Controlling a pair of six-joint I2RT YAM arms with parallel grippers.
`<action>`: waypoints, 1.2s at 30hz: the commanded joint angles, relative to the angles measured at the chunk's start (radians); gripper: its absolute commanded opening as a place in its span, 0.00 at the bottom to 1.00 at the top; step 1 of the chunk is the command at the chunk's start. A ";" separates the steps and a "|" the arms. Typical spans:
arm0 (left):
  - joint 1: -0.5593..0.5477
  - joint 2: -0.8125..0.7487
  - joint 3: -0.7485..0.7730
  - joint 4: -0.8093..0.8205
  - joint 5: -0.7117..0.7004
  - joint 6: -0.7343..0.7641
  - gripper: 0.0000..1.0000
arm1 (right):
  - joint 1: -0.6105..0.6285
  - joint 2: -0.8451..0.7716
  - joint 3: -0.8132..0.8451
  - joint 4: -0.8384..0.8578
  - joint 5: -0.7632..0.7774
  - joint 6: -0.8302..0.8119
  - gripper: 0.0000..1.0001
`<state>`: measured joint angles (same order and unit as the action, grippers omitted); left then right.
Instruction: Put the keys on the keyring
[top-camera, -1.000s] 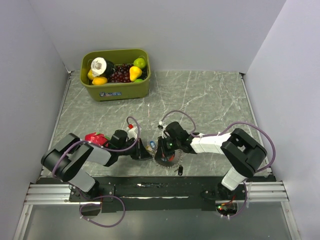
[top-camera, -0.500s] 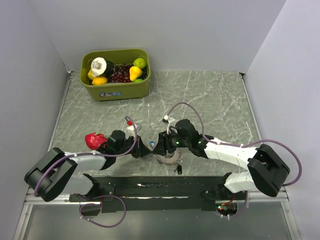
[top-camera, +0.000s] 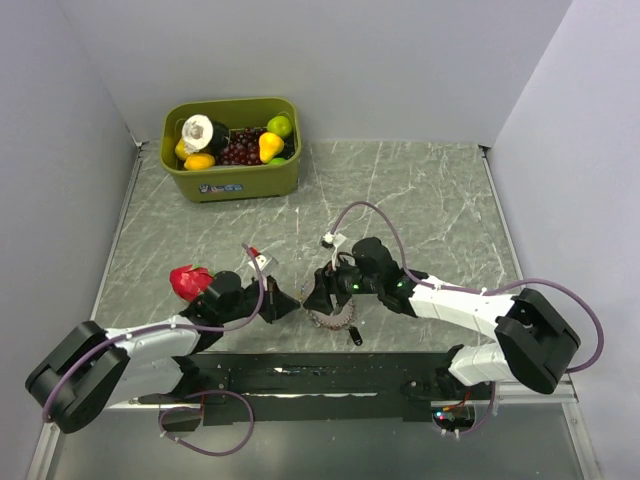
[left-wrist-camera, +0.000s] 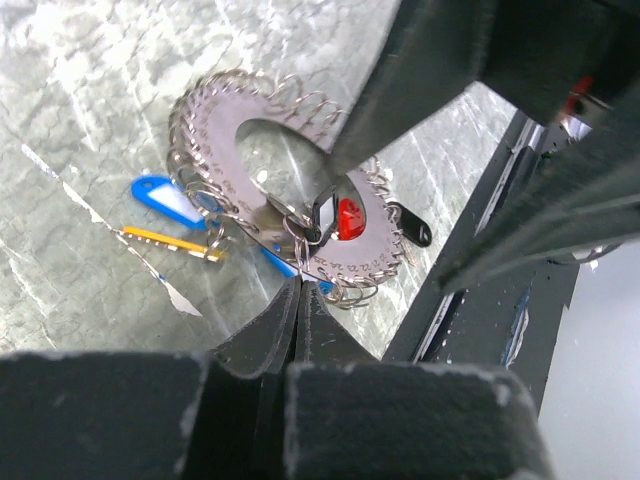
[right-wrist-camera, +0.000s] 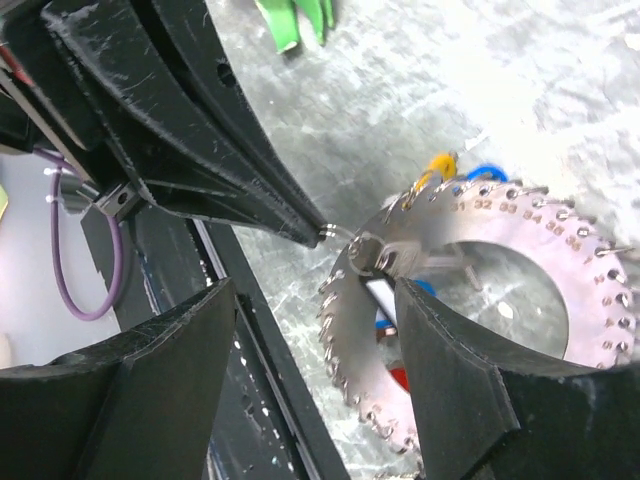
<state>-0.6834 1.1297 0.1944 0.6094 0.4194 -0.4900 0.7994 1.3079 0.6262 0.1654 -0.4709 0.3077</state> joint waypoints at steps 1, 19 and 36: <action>-0.013 -0.060 -0.029 0.093 -0.007 0.045 0.01 | -0.005 0.010 0.017 0.095 -0.046 -0.055 0.71; -0.027 -0.234 -0.115 0.184 0.013 0.142 0.01 | -0.005 0.111 0.032 0.246 -0.275 -0.061 0.59; -0.028 -0.242 -0.116 0.184 0.019 0.134 0.01 | -0.008 0.175 0.047 0.275 -0.242 0.016 0.10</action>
<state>-0.7086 0.9001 0.0708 0.7132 0.4290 -0.3744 0.7849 1.4662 0.6285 0.3801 -0.6991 0.2817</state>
